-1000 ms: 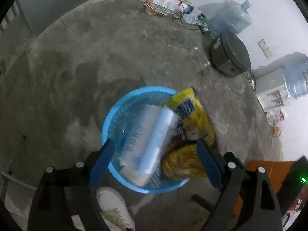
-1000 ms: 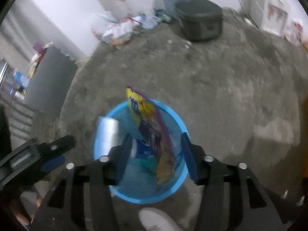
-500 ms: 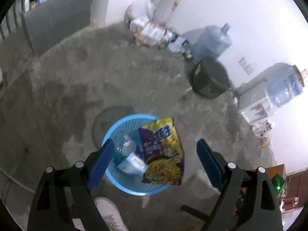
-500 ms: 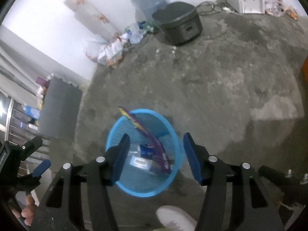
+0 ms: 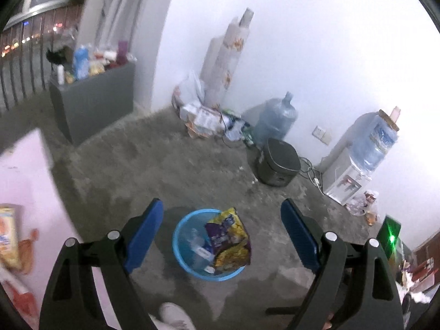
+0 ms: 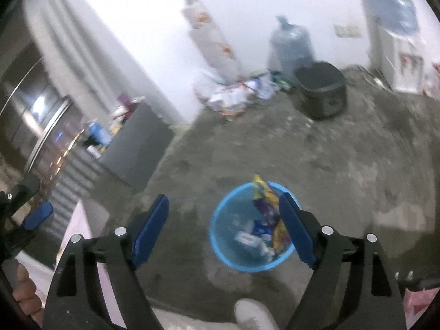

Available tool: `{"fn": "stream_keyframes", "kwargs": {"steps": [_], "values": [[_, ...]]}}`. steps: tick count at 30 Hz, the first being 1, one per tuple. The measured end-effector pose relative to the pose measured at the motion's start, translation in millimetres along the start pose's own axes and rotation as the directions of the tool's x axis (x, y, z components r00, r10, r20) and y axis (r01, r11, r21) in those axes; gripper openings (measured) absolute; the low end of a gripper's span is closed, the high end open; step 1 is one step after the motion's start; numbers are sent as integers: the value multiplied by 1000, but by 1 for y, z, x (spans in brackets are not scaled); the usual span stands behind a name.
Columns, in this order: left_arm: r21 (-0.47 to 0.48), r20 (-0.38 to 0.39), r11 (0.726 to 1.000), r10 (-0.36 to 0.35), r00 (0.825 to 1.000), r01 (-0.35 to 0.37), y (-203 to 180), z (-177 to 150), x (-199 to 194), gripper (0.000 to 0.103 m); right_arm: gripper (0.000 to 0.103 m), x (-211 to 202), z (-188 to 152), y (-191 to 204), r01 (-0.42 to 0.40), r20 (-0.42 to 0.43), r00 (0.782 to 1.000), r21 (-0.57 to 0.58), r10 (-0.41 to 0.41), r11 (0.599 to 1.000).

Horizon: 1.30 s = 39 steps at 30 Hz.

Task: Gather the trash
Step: 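Move both tools back to the table toward the red-white snack bag, then grasp the white glove with the right tool while the left tool approaches the red-white bag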

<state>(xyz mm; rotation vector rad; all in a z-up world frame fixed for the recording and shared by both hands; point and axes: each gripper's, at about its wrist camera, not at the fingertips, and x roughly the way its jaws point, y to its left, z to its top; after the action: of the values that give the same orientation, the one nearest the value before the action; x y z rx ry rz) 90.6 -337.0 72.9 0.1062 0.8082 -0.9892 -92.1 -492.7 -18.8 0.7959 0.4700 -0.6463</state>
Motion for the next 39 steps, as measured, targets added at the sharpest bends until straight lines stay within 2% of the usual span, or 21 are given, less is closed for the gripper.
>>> {"fn": "stream_keyframes", "kwargs": {"steps": [6, 8, 12, 15, 17, 19, 22, 23, 25, 27, 30, 32, 33, 35, 37, 39], "values": [[10, 88, 999, 48, 995, -49, 35, -23, -87, 85, 81, -14, -11, 40, -122, -63, 991, -88, 117, 989], [5, 130, 997, 82, 988, -83, 52, -31, -118, 85, 81, -16, -16, 54, -158, -93, 985, -122, 147, 980], [-31, 203, 985, 172, 964, -169, 87, -50, -175, 85, 81, -19, -24, 82, -232, -133, 969, -188, 209, 954], [-107, 246, 958, 286, 926, -267, 121, -67, -218, 85, 81, -18, -35, 105, -306, -179, 946, -214, 271, 928], [-177, 260, 923, 380, 888, -343, 149, -82, -245, 85, 81, -13, -44, 122, -358, -223, 924, -228, 310, 905], [-251, 263, 887, 449, 854, -389, 174, -98, -266, 85, 81, -7, -53, 141, -407, -272, 900, -240, 341, 881], [-342, 244, 843, 507, 827, -416, 204, -118, -283, 85, 81, 3, -68, 169, -470, -346, 860, -252, 375, 846], [-372, 234, 829, 518, 823, -417, 214, -126, -287, 85, 81, 5, -73, 179, -487, -369, 848, -256, 381, 835], [-410, 212, 812, 528, 822, -416, 230, -139, -290, 85, 81, 8, -82, 194, -518, -406, 824, -260, 395, 815], [-423, 196, 805, 530, 825, -417, 240, -148, -289, 85, 81, 11, -91, 208, -559, -448, 791, -255, 416, 789], [-426, 169, 804, 521, 837, -415, 252, -158, -279, 83, 79, 16, -105, 229, -630, -515, 726, -232, 455, 741], [-427, 141, 808, 503, 853, -406, 262, -163, -269, 77, 78, 19, -114, 244, -677, -560, 676, -215, 479, 704], [-429, 125, 807, 498, 858, -406, 267, -164, -264, 74, 75, 19, -120, 251, -689, -575, 662, -215, 481, 692], [-435, 106, 807, 486, 868, -399, 275, -166, -258, 68, 72, 17, -129, 266, -708, -603, 645, -240, 470, 664], [-441, 90, 809, 471, 878, -389, 283, -167, -252, 63, 69, 18, -140, 284, -720, -617, 641, -274, 457, 638], [-440, 78, 815, 452, 889, -376, 289, -167, -247, 58, 62, 21, -148, 296, -727, -627, 637, -294, 449, 620]]}}
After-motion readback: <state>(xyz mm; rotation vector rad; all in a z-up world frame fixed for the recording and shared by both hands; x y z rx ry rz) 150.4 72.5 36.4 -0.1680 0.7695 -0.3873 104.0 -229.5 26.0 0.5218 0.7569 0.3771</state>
